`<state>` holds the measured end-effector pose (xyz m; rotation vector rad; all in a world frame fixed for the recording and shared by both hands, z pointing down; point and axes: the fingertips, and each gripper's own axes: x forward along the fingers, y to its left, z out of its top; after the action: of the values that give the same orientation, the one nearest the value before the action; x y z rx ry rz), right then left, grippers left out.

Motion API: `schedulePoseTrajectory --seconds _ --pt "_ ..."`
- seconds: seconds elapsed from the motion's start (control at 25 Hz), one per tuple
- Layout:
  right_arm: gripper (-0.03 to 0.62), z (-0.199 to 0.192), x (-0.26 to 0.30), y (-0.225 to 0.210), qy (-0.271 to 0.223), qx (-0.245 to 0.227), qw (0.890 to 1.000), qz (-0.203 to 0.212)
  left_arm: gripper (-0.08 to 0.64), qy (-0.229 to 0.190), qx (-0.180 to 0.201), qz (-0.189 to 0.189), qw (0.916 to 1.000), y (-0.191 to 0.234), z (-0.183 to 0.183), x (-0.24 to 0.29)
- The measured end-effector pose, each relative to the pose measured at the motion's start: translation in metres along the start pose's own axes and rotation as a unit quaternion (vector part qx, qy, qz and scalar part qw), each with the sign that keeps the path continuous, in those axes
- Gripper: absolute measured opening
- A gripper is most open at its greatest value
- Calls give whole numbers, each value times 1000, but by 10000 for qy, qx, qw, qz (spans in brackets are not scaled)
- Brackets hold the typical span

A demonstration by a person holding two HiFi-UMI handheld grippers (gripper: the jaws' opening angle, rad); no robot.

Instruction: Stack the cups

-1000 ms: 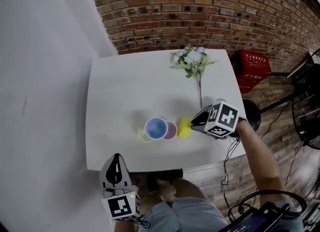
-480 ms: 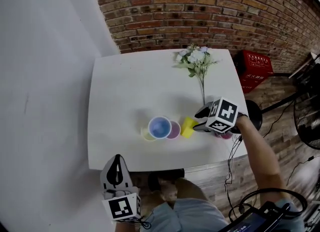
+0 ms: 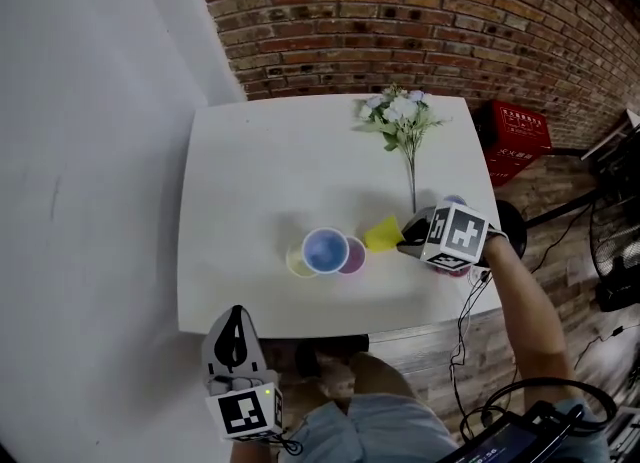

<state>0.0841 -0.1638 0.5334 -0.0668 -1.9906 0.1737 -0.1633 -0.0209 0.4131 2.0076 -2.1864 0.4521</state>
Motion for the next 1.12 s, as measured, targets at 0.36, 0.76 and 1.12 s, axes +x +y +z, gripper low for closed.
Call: schedulePoseTrajectory --seconds 0.36,0.76,1.12 --pt "31 -12 -6 61 2176 -3290 9106 -1234 9 -164 26 -252 9995 -6 4 -6" --pt "31 -8 10 52 2796 -3919 8518 -2069 9 -80 -37 -224 9997 2 -4 -17" --pt "32 -7 16 51 2909 -4153 8318 -2258 9 -66 -33 -268 9996 -1 -4 -16"
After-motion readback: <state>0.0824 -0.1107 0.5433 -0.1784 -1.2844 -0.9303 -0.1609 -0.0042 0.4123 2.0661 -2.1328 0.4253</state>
